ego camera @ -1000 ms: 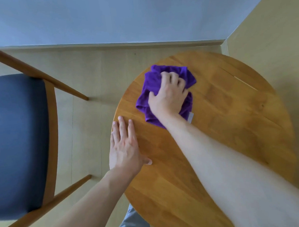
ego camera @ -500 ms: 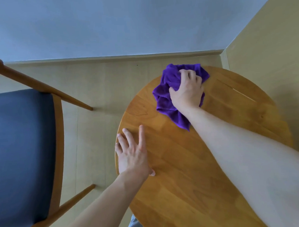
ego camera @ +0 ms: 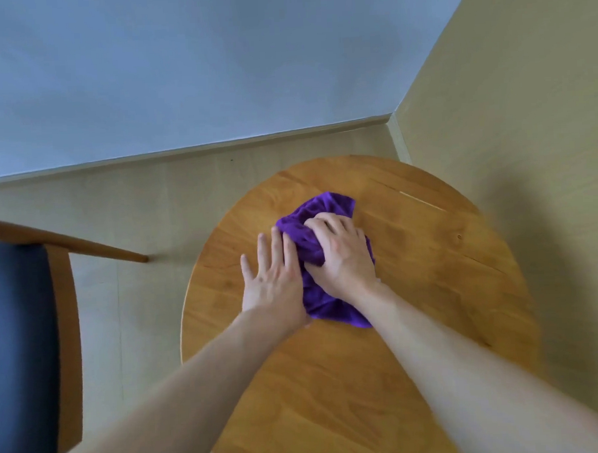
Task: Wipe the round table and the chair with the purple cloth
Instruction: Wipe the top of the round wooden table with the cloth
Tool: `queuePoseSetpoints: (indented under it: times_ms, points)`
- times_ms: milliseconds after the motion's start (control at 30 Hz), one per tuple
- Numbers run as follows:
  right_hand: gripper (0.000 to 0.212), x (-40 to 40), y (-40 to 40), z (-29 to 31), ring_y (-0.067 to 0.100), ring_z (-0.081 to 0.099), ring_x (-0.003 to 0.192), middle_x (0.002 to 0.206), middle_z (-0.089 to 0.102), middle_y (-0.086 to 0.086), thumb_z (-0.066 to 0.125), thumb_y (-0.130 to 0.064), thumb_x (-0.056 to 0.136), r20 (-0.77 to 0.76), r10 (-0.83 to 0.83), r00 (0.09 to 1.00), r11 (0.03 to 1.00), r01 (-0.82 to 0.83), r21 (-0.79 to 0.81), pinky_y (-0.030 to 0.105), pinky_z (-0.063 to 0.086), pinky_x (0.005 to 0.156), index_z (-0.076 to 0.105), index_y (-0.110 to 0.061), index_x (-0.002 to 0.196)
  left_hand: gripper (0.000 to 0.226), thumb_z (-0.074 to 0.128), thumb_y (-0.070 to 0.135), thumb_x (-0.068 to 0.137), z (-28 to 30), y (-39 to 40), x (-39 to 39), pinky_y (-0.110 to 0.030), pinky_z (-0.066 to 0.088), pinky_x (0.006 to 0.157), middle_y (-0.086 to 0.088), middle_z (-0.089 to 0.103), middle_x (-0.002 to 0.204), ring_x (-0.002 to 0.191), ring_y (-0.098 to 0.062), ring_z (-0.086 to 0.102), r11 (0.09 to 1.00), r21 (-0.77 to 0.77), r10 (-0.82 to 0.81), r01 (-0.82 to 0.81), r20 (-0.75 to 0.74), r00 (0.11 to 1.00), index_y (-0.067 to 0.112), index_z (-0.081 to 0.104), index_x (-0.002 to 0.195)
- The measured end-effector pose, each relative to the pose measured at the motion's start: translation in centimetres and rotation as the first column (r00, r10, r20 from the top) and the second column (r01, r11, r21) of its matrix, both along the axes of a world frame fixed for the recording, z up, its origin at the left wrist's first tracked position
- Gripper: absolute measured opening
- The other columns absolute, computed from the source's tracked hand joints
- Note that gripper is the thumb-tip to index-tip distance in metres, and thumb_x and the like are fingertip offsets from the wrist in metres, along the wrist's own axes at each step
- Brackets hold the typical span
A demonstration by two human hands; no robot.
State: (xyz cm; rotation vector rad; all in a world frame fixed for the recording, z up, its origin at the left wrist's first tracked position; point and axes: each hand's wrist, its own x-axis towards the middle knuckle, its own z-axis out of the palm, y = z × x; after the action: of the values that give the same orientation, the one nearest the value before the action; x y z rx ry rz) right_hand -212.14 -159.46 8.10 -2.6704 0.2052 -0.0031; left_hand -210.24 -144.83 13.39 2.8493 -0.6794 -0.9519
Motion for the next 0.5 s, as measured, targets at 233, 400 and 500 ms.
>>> queuePoseSetpoints:
  times_ms: [233,400,500]
  points:
    - [0.056,1.3,-8.2,-0.1,0.036,0.050,0.124,0.135,0.054,0.006,0.077,-0.026,0.079,0.012,-0.491,0.871,0.871,0.491,-0.025,0.051,0.044,0.102,0.057,-0.017,0.130,0.162,0.090,0.063,0.055,-1.9,-2.9,3.2,-0.073,0.017,0.115,-0.007,-0.034,0.162,0.151,-0.042,-0.021,0.977,0.161,-0.131,0.136,-0.039,0.991,0.017,-0.030,0.153]
    - [0.055,6.6,-5.6,1.3,0.036,0.035,0.136,0.146,0.040,0.004,0.072,-0.031,0.085,-0.188,-0.796,0.576,0.585,0.811,0.006,0.055,0.035,0.107,0.050,-0.023,0.134,0.160,0.093,0.059,0.054,-1.8,-3.9,3.4,-0.076,0.020,0.112,-0.012,-0.032,0.162,0.150,-0.047,-0.018,0.963,0.224,-0.142,0.152,-0.064,0.988,0.016,-0.022,0.157]
    - [0.059,7.2,-3.7,0.9,0.033,0.036,0.134,0.145,0.042,0.000,0.074,-0.028,0.083,-0.104,-0.479,0.872,0.876,0.482,0.002,0.054,0.038,0.104,0.051,-0.025,0.137,0.153,0.095,0.054,0.053,-1.6,-4.5,3.6,-0.078,0.022,0.110,-0.013,-0.029,0.162,0.150,-0.049,-0.017,0.959,0.240,-0.135,0.151,-0.085,0.987,0.019,-0.011,0.158]
